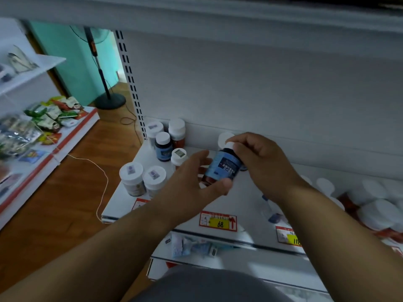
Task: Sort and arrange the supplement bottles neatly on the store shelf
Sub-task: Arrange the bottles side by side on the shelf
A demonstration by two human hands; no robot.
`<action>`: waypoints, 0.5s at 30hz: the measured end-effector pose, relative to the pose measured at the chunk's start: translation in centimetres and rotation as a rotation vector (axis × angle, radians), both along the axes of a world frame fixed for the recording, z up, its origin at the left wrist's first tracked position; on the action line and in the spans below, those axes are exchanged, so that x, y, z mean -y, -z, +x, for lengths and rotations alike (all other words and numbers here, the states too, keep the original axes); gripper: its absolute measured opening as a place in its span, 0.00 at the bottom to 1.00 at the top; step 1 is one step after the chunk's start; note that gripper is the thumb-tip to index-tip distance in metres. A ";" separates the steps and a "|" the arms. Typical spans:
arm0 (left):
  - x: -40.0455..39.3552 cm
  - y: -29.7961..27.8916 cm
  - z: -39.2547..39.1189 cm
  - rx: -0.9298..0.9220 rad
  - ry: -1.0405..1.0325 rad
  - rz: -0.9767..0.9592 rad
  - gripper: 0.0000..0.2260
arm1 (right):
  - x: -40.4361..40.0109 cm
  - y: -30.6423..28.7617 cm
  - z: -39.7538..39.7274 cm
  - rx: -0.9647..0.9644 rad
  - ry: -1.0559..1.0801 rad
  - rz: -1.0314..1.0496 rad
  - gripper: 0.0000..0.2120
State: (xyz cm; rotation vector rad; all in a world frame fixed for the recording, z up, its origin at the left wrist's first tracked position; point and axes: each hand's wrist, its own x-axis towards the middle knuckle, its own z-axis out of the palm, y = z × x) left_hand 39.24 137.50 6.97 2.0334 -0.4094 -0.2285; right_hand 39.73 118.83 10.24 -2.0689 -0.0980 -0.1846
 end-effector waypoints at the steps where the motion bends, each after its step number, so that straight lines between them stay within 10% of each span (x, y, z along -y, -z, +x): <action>1: -0.3 -0.1 -0.3 -0.004 0.030 -0.030 0.43 | -0.4 -0.4 -0.4 0.001 -0.016 0.002 0.08; 15: -1.8 3.3 -2.1 -0.013 -0.021 0.207 0.33 | -2.0 4.4 -0.3 -0.023 -0.085 -0.342 0.07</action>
